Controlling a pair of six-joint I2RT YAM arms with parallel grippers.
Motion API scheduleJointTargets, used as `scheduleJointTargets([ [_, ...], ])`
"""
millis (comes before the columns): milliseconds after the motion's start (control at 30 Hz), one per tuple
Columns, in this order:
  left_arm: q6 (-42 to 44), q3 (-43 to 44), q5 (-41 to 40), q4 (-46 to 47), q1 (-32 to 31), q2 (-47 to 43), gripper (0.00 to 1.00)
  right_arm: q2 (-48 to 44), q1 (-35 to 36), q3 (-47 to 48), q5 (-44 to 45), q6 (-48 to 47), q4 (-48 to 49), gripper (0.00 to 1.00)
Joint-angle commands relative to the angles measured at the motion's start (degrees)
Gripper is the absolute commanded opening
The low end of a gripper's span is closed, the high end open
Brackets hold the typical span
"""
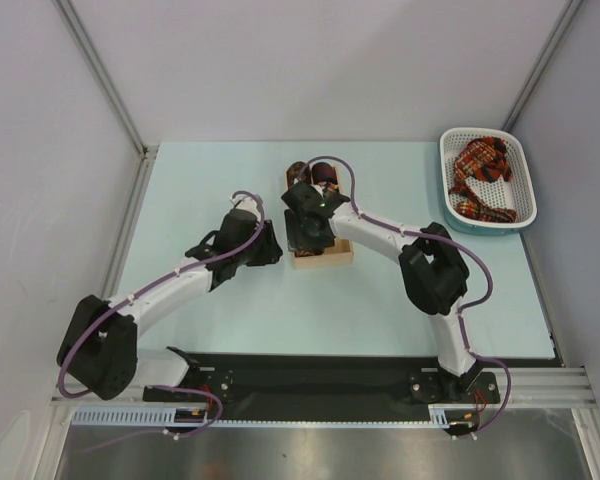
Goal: Roll the ties
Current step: Place the rolled tie into the container
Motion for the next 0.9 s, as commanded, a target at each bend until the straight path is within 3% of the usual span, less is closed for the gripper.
scheduleJointTargets([
  [0,1.2,2.5,-1.0,-0.1,0.4,-2.8,0.53,-5.0,0.8,5.0,1.5,-1.5,-1.0,0.73],
  [300,0.3,-1.2,-0.9,2.8,1.5,-8.3,0.57,-14.5,0.8,1.3,2.1,-3.1,3.9,0.83],
  [367,0.5,-3.6,-1.8,3.7,1.6,-11.6,0.65,-21.4,0.8,-6.2,4.5,-4.6,9.5,0.91],
  [433,1.0,-6.8,-2.7,5.0,1.6,-14.8,0.81,-26.6,0.9,-13.2,6.6,-6.1,16.7,1.0],
  [533,1.6,-12.3,-3.2,7.4,1.5,-22.0,1.0,-37.9,0.1,-27.2,9.1,-8.6,24.4,1.0],
  [667,3.0,-19.4,-2.6,9.4,1.5,-31.6,1.0,-48.8,-2.3,-43.7,10.4,-9.8,29.0,1.0],
  [867,4.0,-29.7,-2.0,11.6,1.5,-46.0,1.0,-67.1,-4.2,-60.6,16.8,-9.4,35.5,1.0],
])
